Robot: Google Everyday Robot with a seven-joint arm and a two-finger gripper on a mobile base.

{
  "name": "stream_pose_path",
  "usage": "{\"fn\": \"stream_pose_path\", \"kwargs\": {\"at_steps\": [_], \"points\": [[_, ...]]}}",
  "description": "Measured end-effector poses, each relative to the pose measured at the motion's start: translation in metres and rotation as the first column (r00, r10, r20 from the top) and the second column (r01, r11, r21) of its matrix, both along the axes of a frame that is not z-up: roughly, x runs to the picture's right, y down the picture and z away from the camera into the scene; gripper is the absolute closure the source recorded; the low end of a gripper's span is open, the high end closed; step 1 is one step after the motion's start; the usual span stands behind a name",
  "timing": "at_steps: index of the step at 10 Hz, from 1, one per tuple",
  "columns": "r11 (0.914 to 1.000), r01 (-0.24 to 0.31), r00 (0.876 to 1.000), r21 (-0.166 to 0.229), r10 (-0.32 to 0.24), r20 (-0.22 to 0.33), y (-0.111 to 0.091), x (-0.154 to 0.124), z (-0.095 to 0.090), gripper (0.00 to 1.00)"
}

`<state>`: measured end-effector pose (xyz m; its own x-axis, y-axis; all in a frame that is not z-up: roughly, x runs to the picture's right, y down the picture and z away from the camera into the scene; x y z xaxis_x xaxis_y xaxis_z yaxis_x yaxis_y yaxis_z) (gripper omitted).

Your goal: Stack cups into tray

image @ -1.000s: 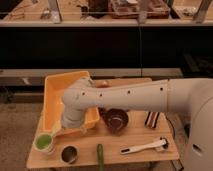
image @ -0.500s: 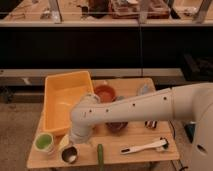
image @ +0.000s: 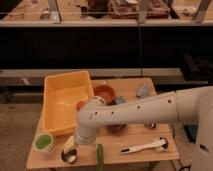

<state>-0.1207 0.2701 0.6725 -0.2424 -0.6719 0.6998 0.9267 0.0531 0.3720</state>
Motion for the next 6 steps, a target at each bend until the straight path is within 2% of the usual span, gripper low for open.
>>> {"fn": "stream_pose_path", "kwargs": {"at_steps": [1,2,6], "points": [[1.0,0.004,1.0,-0.003,-0.004,-0.003,0.0031,-0.0002,0.0022,0.34],[1.0,0.005,1.0,-0.004,-0.005,-0.001,0.006,-0.0014,0.0047,0.41],[0.9999,0.003,1.0,-0.014,-0.003,0.002,0.0122,-0.0027,0.0106,0.43]]}}
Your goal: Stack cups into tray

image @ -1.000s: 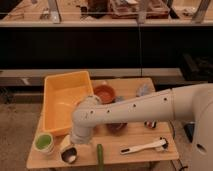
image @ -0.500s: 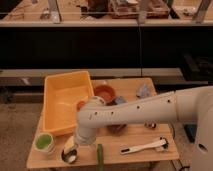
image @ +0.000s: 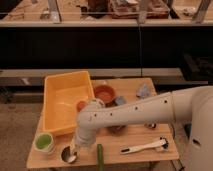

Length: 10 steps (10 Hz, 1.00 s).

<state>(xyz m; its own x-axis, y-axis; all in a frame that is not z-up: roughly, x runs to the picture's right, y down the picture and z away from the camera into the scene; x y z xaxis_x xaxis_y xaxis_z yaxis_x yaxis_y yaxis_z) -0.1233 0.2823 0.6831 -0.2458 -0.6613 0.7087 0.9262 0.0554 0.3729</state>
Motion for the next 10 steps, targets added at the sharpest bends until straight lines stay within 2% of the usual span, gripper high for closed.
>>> {"fn": "stream_pose_path", "kwargs": {"at_steps": [4,6,8,10], "points": [[0.9996,0.017,1.0,-0.023,-0.017,0.016,0.011,-0.008,0.01,0.43],[0.9992,0.028,0.999,-0.03,-0.027,0.026,0.02,-0.016,0.021,0.49],[0.9991,0.024,0.999,-0.034,-0.023,0.022,0.026,-0.016,0.035,0.7],[0.9991,0.031,0.999,-0.028,-0.031,0.027,0.025,-0.018,0.038,0.88]]}}
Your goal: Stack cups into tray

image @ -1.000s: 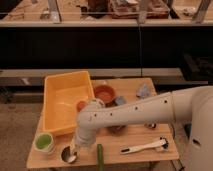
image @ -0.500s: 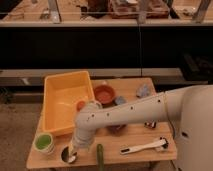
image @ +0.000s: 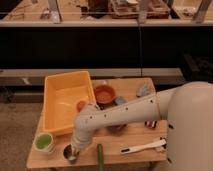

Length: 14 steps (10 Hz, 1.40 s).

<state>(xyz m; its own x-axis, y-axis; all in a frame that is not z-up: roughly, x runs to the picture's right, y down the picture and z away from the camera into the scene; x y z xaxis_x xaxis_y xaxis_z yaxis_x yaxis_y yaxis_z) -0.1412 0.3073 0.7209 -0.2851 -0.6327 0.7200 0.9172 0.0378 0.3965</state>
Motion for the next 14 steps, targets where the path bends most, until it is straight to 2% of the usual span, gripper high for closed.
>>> {"fn": "stream_pose_path", "kwargs": {"at_steps": [1,2,4,6,8,9,11,14], "points": [[0.9999,-0.008,1.0,0.011,0.008,0.011,-0.009,-0.002,-0.005,0.97],[0.9996,-0.021,1.0,0.019,0.02,0.023,-0.019,-0.002,-0.011,1.0],[0.9981,-0.046,0.998,0.042,0.044,0.048,-0.047,-0.005,-0.029,1.0],[0.9946,-0.06,0.996,0.085,0.054,0.069,-0.085,-0.009,-0.05,1.0],[0.9876,-0.078,0.994,0.136,0.066,0.09,-0.13,-0.031,-0.063,1.0],[0.9856,-0.089,0.993,0.144,0.077,0.085,-0.144,-0.046,-0.065,1.0],[0.9838,-0.112,0.992,0.14,0.103,0.067,-0.155,-0.068,-0.062,1.0],[0.9824,-0.141,0.989,0.122,0.134,0.065,-0.15,-0.094,-0.05,1.0]]}}
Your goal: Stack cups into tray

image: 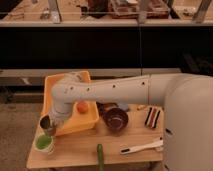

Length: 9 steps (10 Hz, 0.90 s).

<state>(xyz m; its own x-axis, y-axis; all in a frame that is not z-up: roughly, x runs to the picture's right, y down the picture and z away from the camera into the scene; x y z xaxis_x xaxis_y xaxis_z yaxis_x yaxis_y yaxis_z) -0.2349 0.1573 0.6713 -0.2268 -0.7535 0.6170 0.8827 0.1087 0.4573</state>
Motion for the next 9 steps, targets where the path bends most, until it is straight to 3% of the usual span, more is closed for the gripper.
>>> {"fn": "stream_pose_path", "kwargs": {"at_steps": [4,9], "points": [[0.9998,-0.015,0.999,0.011,0.015,0.028,-0.006,0.0,-0.015,1.0],[0.9997,0.012,0.999,0.022,-0.013,0.043,-0.006,-0.007,-0.025,1.0]]}}
